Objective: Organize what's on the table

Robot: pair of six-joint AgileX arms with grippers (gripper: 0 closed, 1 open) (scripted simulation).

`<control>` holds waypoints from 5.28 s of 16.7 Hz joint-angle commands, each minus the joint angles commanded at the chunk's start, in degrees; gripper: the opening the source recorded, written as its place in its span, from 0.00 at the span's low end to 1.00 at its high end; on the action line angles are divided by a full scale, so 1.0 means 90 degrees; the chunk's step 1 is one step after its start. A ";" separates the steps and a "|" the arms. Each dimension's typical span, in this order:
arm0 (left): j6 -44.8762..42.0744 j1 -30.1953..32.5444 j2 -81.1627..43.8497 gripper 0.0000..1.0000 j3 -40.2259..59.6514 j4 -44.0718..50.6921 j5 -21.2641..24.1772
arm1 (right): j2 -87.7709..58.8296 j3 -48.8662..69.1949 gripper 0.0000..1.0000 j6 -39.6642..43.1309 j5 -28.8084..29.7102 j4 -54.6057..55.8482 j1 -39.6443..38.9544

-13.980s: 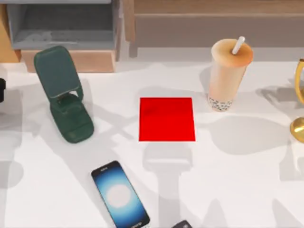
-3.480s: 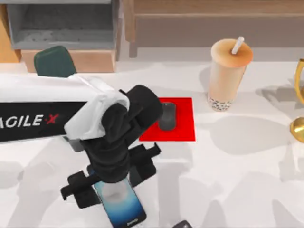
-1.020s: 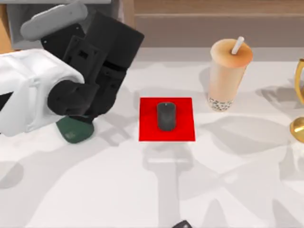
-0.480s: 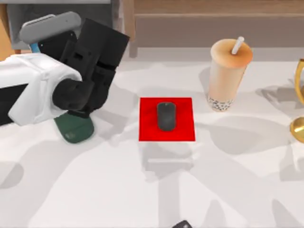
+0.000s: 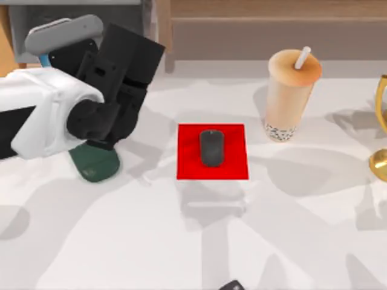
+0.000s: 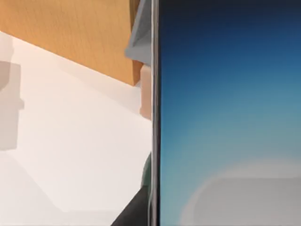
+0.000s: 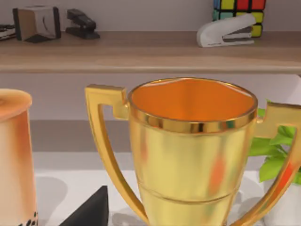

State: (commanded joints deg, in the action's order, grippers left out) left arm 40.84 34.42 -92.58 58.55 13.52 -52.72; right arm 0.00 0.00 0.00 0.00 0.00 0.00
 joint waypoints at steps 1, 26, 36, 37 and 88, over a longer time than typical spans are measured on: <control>0.0000 0.0000 0.0000 0.60 0.0000 0.0000 0.0000 | 0.0000 0.0000 1.00 0.0000 0.0000 0.0000 0.0000; 0.0305 0.0534 0.0563 1.00 -0.0369 0.0202 -0.0117 | 0.0000 0.0000 1.00 0.0000 0.0000 0.0000 0.0000; 0.0091 0.0366 0.0960 1.00 -0.0856 0.0326 0.0114 | 0.0000 0.0000 1.00 0.0000 0.0000 0.0000 0.0000; -0.0129 0.0335 0.1227 1.00 -0.1107 0.0263 0.0334 | 0.0000 0.0000 1.00 0.0000 0.0000 0.0000 0.0000; -0.4537 -0.3825 1.0286 1.00 -0.6506 -0.1502 0.5858 | -1.2418 0.3257 1.00 -0.0014 0.3467 0.8254 -0.3814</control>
State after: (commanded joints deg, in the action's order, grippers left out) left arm 0.00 0.00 0.00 0.00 0.00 0.00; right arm -111.76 29.31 -0.13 31.20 74.28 -34.33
